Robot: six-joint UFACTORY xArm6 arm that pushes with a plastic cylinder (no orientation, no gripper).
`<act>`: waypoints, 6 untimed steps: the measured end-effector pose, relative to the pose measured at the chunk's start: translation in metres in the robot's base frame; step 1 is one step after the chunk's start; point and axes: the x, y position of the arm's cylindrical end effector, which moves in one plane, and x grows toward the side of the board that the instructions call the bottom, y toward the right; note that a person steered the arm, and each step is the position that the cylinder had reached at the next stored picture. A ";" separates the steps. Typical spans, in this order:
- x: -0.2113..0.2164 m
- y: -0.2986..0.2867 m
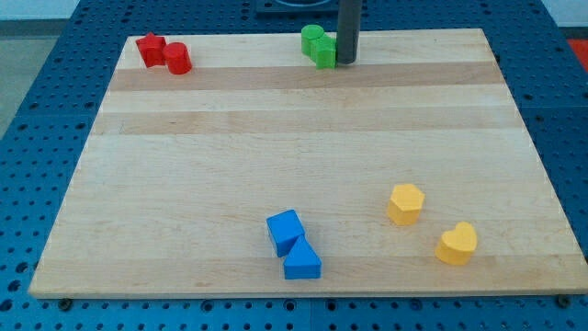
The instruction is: Push green circle a bit left
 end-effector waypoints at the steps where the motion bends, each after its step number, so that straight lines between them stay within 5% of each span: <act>1: 0.000 -0.009; 4: -0.030 0.048; 6: -0.061 -0.013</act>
